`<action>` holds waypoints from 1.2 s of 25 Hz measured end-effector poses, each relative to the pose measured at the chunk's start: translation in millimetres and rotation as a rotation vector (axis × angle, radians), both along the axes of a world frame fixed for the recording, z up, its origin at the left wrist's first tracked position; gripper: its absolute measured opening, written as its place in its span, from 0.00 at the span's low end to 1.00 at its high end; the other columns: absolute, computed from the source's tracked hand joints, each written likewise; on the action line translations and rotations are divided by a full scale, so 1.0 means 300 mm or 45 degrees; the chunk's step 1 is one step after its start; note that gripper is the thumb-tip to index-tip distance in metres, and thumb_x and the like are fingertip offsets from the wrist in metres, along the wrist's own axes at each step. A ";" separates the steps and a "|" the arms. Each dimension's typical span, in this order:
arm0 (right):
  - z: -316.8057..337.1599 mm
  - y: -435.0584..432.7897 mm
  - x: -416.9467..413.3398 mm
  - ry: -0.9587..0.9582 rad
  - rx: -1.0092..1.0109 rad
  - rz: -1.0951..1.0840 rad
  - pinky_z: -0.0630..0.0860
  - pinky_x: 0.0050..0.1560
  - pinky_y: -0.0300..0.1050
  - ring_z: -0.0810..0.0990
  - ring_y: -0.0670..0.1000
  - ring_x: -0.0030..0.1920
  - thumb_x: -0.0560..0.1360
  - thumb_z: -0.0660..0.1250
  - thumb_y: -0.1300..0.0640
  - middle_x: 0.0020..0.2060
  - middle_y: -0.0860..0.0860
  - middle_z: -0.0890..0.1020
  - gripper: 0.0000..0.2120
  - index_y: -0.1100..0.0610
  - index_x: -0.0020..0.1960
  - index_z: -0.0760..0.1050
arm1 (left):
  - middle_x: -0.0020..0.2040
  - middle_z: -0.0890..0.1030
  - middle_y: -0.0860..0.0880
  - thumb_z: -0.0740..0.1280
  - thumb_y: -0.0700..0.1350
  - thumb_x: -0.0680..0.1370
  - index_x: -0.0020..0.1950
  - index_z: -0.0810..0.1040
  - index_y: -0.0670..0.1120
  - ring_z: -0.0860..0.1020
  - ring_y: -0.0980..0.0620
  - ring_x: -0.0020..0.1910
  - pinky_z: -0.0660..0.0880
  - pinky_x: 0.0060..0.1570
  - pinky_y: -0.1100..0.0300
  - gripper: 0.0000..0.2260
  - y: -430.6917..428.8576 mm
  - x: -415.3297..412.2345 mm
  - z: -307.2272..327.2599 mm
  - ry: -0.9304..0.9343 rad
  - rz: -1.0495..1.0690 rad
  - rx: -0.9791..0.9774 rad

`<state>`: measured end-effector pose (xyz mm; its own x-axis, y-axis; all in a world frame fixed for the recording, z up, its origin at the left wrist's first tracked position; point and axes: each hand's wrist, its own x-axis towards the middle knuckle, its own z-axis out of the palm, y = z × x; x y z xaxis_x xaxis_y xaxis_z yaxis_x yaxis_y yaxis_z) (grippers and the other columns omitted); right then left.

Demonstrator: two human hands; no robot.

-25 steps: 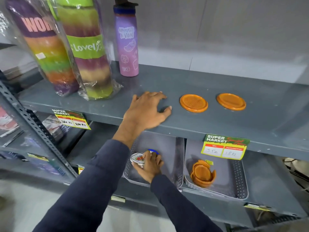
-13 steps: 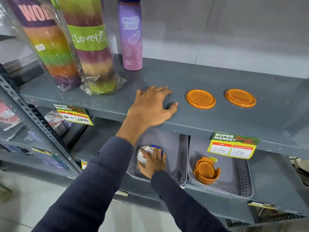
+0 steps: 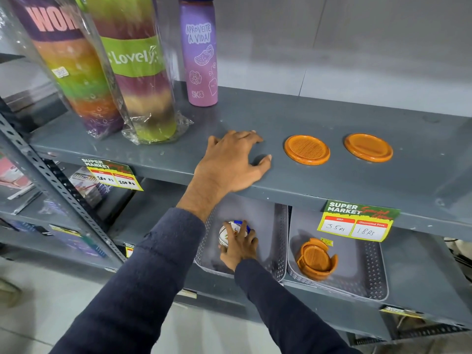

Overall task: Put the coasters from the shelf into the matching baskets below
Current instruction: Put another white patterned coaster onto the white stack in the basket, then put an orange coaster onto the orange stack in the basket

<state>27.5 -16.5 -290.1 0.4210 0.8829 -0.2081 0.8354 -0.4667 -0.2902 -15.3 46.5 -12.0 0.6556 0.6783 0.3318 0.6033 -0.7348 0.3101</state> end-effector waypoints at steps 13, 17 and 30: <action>0.243 -0.102 0.049 0.270 0.155 0.191 0.62 0.78 0.62 0.58 0.63 0.80 0.76 0.72 0.43 0.82 0.58 0.53 0.41 0.48 0.81 0.54 | 0.74 0.70 0.56 0.59 0.62 0.76 0.70 0.72 0.55 0.66 0.53 0.71 0.58 0.65 0.48 0.24 -0.006 -0.003 0.005 0.024 -0.002 -0.012; 0.467 -0.316 0.046 0.316 1.126 0.399 0.75 0.68 0.50 0.77 0.49 0.69 0.80 0.70 0.47 0.68 0.49 0.77 0.18 0.52 0.68 0.74 | 0.75 0.69 0.57 0.60 0.61 0.77 0.70 0.71 0.56 0.65 0.54 0.72 0.57 0.64 0.48 0.23 -0.006 -0.003 -0.010 0.011 0.024 -0.015; 1.037 -0.205 0.410 -0.099 0.805 -0.250 0.64 0.62 0.57 0.71 0.61 0.66 0.67 0.75 0.33 0.62 0.54 0.79 0.46 0.48 0.76 0.58 | 0.74 0.69 0.60 0.58 0.65 0.75 0.68 0.70 0.60 0.64 0.56 0.72 0.56 0.64 0.50 0.23 0.020 -0.003 -0.029 0.015 0.034 -0.016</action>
